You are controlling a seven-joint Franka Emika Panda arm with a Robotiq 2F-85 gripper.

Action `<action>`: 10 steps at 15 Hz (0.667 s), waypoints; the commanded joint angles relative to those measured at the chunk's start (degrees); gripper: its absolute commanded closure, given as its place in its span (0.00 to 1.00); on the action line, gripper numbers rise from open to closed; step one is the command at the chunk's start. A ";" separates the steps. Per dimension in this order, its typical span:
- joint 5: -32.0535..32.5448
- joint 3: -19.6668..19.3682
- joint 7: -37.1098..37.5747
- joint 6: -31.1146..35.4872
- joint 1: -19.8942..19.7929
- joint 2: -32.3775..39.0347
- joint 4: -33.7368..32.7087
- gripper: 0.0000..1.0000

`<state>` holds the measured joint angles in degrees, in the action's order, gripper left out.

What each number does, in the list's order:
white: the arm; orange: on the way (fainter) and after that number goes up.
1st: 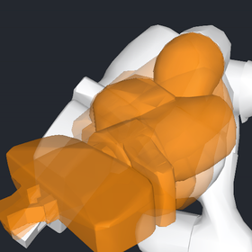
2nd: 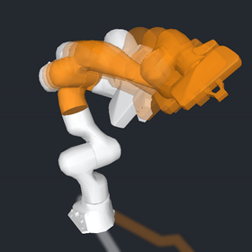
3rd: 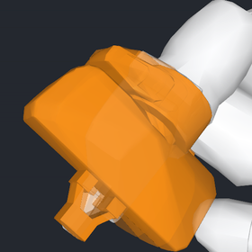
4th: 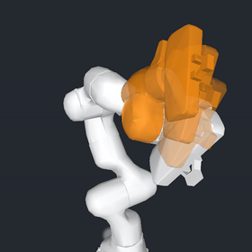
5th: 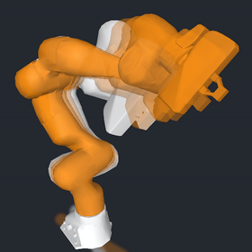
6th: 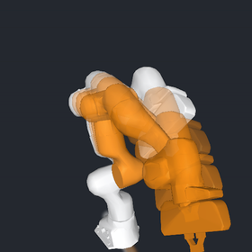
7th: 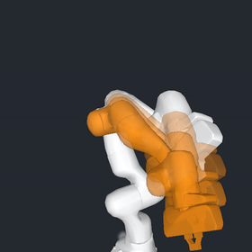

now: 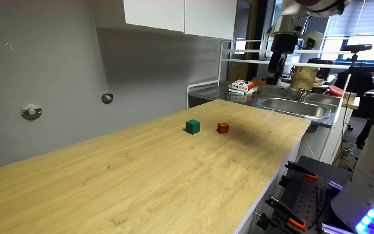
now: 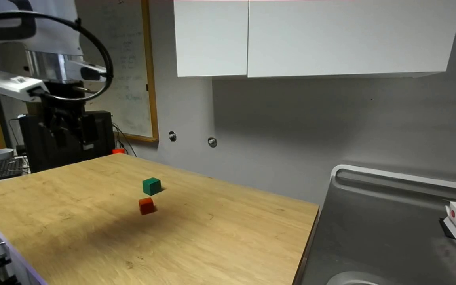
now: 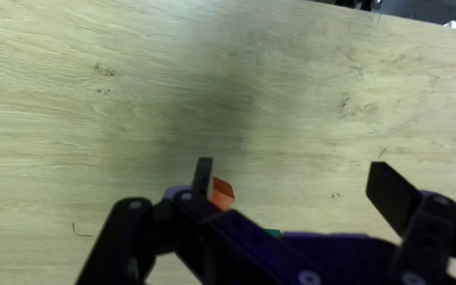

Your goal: Put the orange block on the green block

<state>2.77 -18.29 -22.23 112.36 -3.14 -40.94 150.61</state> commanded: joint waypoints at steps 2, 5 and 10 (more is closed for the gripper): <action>-7.39 0.92 3.80 5.78 1.66 15.29 -8.34 0.00; -11.57 2.99 6.45 7.87 1.86 23.82 -13.62 0.00; -10.45 7.25 14.76 10.48 0.00 37.22 -22.44 0.00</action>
<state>-8.59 -13.51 -12.67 122.59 -1.55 -11.83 134.76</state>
